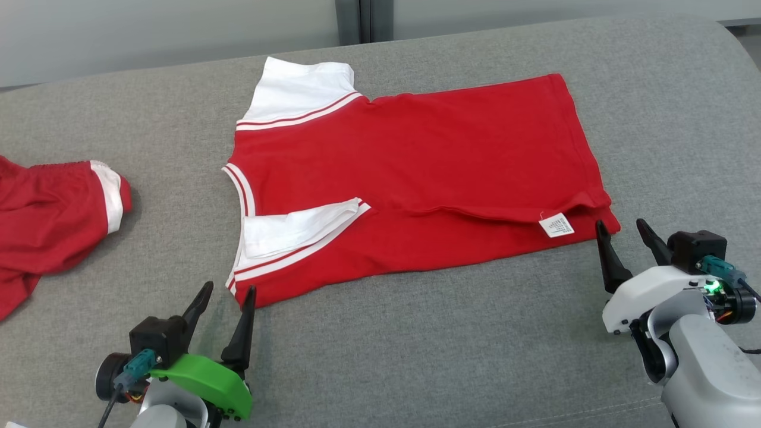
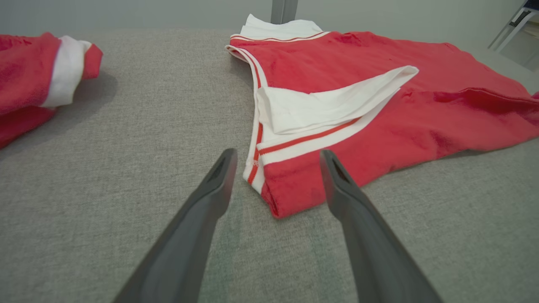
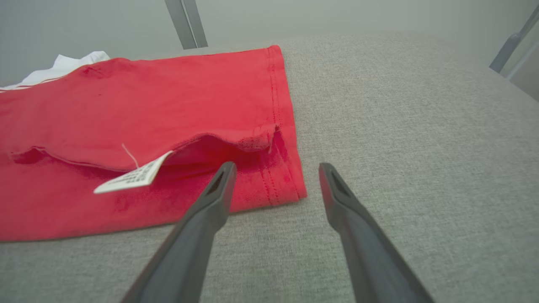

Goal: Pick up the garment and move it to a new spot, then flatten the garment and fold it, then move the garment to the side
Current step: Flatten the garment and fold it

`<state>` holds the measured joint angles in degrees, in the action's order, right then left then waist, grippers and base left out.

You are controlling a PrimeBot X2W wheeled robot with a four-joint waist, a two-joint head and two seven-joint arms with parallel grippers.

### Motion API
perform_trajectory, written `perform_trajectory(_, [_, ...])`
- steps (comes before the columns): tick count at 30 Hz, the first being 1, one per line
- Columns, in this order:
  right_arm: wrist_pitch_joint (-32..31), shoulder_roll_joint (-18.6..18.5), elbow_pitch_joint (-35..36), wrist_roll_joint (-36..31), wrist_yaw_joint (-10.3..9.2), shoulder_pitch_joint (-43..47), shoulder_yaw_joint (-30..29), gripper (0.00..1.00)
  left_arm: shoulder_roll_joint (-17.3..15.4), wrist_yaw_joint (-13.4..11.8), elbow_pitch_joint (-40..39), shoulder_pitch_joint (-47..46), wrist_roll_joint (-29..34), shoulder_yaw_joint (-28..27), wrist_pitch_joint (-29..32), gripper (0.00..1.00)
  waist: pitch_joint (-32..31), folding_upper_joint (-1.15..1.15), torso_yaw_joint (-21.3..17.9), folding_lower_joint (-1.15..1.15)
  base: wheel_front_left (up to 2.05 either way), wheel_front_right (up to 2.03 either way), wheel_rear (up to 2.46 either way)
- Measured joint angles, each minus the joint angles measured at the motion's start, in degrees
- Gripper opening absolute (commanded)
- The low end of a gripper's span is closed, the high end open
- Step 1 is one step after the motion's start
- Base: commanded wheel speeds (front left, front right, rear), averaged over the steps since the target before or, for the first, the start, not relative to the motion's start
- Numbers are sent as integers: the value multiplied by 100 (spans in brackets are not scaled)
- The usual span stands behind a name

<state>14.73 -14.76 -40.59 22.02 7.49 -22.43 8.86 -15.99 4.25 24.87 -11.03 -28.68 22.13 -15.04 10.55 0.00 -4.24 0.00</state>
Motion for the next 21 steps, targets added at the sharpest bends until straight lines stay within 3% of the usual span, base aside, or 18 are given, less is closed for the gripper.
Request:
perform_trajectory(10, [9, -9, -698, -398, 0, -595, 74, 100, 105, 90, 494, -269, 263, 172, 0, 100, 161, 0, 50, 0, 0, 0, 0])
perform_trajectory(21, [-1, 146, -1670, -234, 0, -1120, 158, 100, 234, 183, 1141, -712, 278, 211, -16, 100, 406, 0, 69, 0, 0, 0, 0])
